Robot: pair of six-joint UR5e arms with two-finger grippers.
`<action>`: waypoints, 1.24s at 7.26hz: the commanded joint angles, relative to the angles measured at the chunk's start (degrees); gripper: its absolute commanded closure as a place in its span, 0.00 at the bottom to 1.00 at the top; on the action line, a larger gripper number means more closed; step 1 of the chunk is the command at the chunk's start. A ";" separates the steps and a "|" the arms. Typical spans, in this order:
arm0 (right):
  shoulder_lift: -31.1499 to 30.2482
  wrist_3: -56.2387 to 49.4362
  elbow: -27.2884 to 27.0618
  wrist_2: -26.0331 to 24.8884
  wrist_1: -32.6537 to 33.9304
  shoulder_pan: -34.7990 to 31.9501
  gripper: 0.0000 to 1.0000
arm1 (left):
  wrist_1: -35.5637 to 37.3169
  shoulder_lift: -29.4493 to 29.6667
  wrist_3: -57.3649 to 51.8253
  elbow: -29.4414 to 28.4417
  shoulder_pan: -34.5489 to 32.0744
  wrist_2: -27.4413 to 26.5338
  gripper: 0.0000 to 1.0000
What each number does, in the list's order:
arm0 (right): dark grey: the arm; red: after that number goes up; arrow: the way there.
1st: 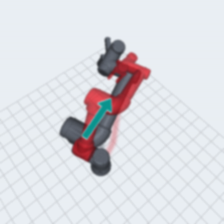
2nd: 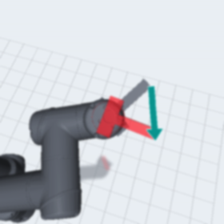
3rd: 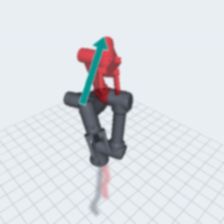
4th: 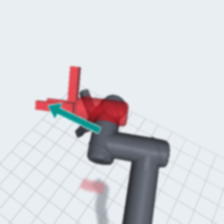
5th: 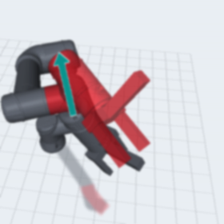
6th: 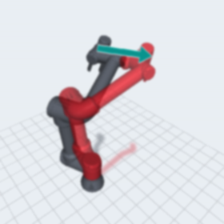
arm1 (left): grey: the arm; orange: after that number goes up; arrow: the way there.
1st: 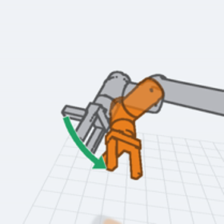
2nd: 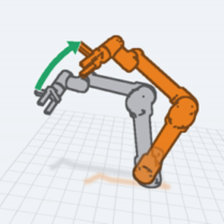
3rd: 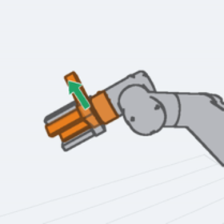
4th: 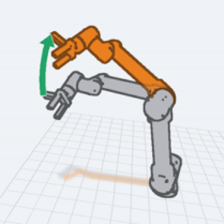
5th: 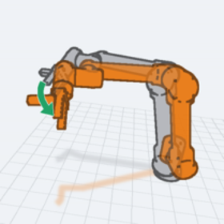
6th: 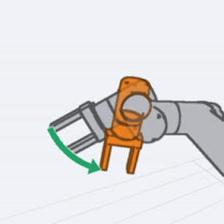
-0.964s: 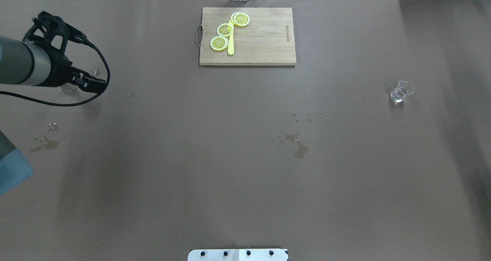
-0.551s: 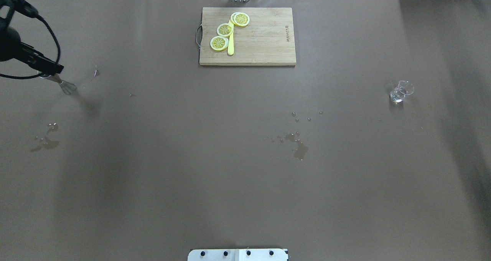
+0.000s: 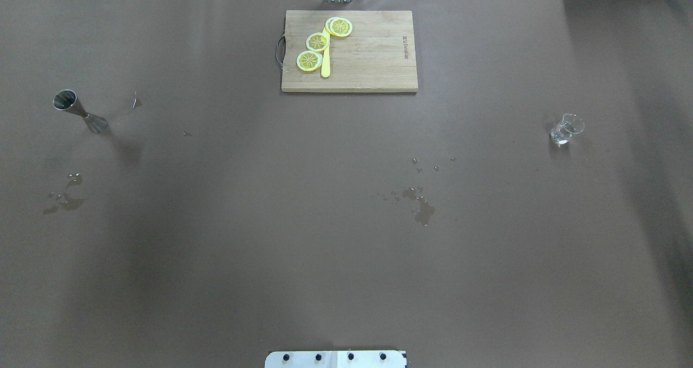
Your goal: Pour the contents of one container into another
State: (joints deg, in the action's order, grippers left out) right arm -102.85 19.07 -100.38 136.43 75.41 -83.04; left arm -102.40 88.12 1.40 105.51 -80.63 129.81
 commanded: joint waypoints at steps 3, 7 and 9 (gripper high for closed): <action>0.11 0.00 -0.69 0.24 -0.09 -0.02 0.00 | 0.79 -8.13 -0.34 -3.03 -7.44 10.37 0.03; -0.07 0.00 -1.83 0.33 0.00 -0.02 0.00 | 5.63 -8.75 -2.52 -4.17 -8.49 9.67 0.02; 0.02 0.00 -1.83 0.33 -0.09 -0.02 0.00 | 12.79 -8.49 -9.53 -4.44 -8.67 7.06 0.02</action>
State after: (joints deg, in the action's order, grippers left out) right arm -102.91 19.07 -102.19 136.76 75.39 -83.06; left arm -94.21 79.50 -3.68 101.09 -89.17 138.86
